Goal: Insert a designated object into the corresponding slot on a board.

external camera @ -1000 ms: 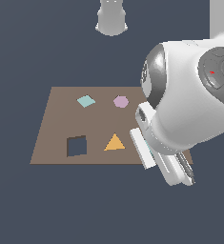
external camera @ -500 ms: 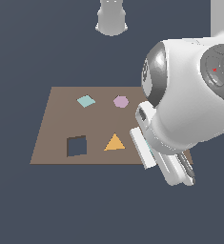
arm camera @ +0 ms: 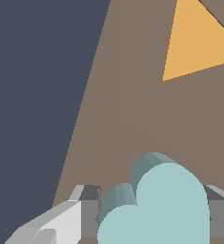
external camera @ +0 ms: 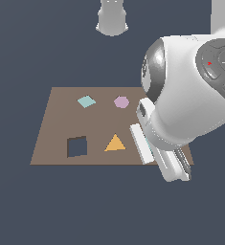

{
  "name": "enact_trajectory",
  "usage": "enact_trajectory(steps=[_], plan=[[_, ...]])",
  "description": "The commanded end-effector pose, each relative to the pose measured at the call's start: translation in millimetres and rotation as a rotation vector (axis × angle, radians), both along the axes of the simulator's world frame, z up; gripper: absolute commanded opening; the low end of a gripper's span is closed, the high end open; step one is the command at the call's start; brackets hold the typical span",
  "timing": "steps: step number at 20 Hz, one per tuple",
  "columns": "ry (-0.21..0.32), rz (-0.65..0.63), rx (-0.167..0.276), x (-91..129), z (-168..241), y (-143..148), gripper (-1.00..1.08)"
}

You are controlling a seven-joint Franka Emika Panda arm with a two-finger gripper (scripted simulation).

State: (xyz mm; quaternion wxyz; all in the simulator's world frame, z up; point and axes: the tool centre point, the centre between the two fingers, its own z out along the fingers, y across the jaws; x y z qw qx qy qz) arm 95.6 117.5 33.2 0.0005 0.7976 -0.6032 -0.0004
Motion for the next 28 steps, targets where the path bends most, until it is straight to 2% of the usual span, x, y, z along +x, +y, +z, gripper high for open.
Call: enact_trajectory(steps=[1,7,20,28], plan=[[-0.001,-0.027,0.000,-5.4,0.7,-0.6,-1.00],[-0.001,-0.129,0.000,-26.6,1.8,-2.0,-1.00],[-0.002,-0.452,0.000,-91.6,5.4,9.1,-1.00],[-0.003,-0.583,0.000,-115.5,6.7,20.9,-1.00]])
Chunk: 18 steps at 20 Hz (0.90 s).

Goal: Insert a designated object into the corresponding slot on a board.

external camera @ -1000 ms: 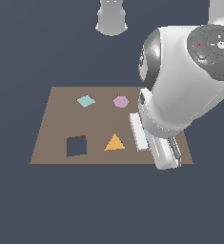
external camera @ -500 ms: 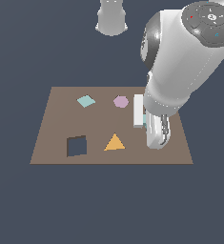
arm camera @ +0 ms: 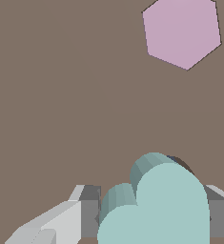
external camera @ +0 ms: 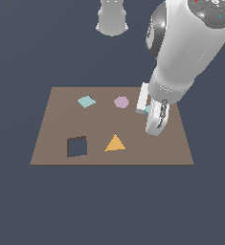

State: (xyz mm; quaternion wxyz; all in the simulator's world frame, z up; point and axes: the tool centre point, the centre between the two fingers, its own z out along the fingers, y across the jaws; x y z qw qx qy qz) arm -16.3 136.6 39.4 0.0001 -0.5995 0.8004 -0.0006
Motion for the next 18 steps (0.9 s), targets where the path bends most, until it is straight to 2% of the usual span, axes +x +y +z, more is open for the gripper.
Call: enact_trajectory(steps=[1,18], plan=[[-0.001,-0.033,0.000,-5.4,0.6,3.0,-1.00],[0.000,-0.071,0.002,-11.5,-9.1,8.5,-1.00]])
